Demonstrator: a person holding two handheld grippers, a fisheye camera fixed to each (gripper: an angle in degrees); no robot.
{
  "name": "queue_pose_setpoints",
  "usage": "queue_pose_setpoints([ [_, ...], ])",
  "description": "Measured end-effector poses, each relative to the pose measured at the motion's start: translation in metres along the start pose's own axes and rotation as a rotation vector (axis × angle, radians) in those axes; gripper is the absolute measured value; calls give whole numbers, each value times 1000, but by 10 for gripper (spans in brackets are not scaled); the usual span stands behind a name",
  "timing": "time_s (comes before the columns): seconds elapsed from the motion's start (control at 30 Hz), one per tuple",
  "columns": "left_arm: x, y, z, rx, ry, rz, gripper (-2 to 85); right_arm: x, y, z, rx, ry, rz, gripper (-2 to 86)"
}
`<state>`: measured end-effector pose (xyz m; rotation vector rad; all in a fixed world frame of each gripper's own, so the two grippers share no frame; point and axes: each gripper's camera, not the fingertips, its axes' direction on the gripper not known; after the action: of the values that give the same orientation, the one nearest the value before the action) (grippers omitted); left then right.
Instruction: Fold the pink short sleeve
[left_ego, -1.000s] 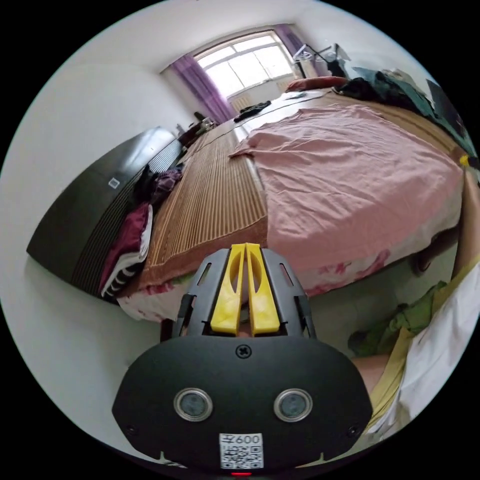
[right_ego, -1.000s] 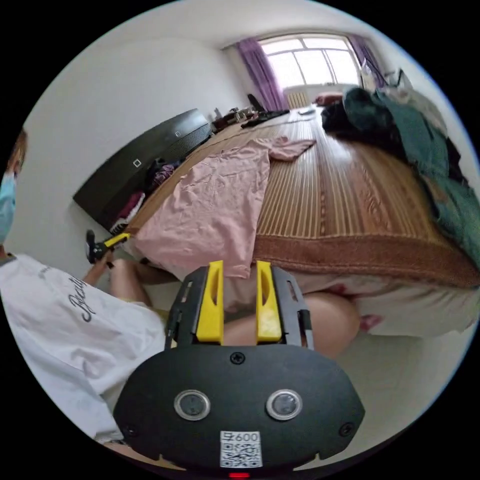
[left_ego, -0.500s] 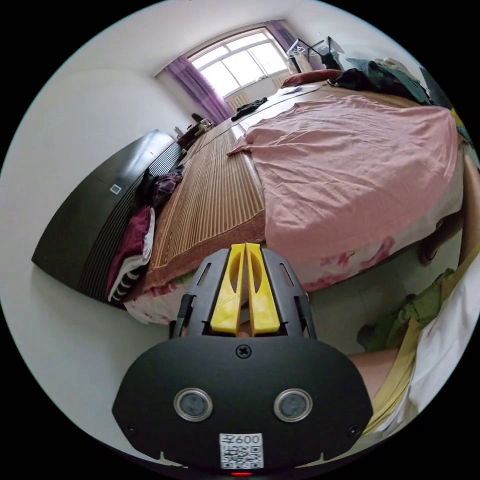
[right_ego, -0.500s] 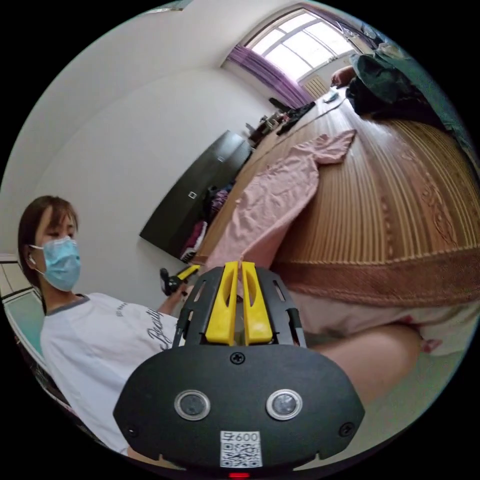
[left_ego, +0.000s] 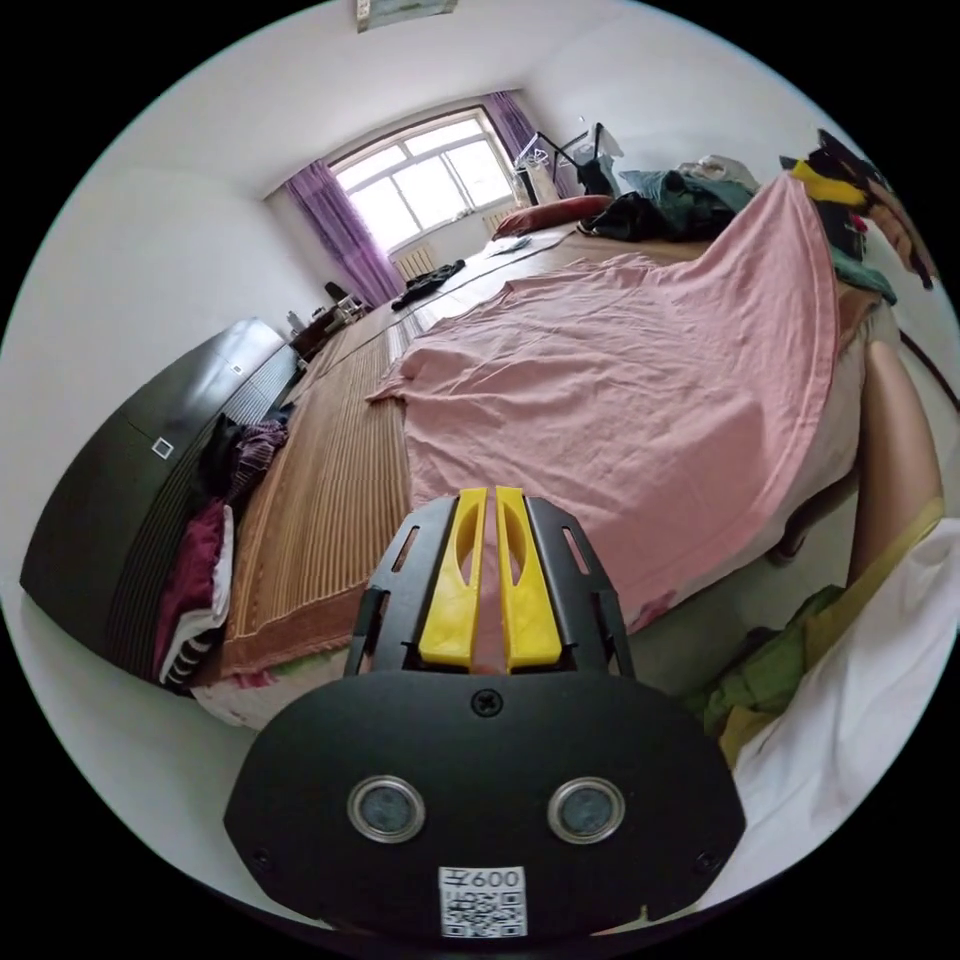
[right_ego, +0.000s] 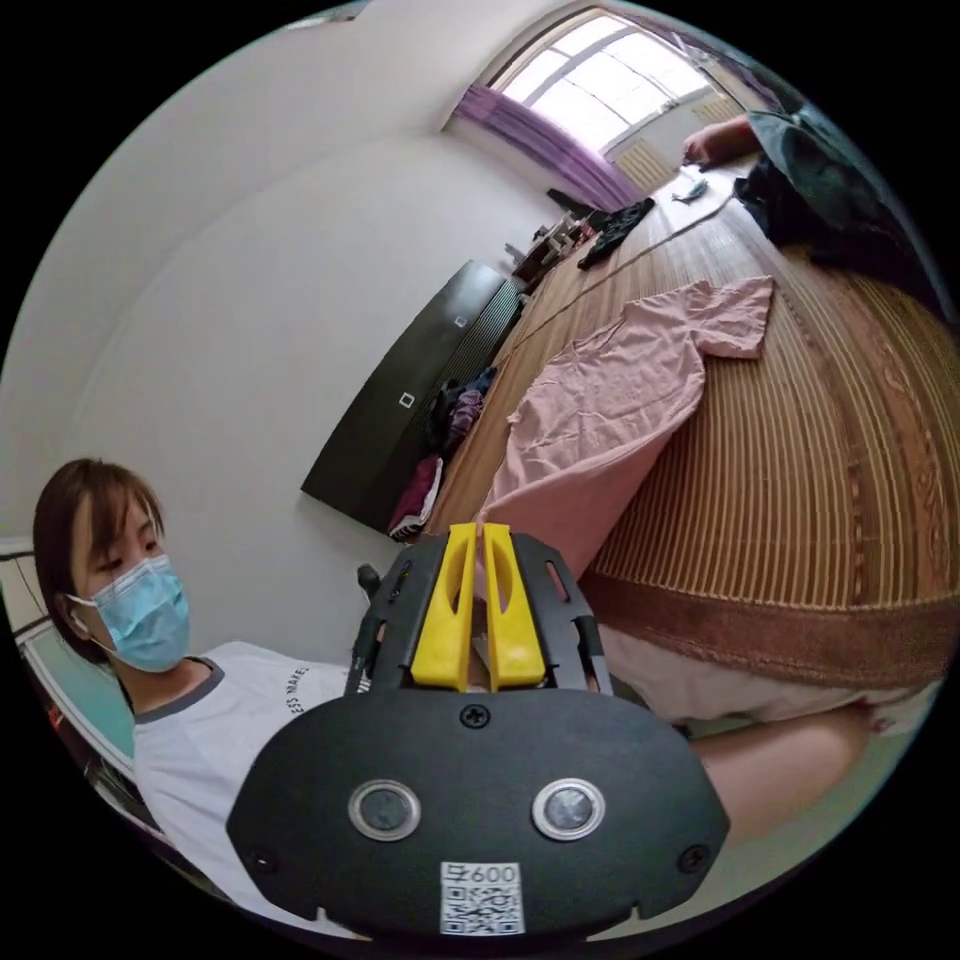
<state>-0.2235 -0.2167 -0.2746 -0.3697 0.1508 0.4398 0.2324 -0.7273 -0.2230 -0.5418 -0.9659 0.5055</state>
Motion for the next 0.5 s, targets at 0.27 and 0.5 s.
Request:
queue_pose_setpoints([
  [0.27,50,-17,15,25,17,117,25,142,76,2,-25,309,208,-9],
  [0.5,64,-42,27,54,53,128,24,154,132,68,69,704,-48,-9],
])
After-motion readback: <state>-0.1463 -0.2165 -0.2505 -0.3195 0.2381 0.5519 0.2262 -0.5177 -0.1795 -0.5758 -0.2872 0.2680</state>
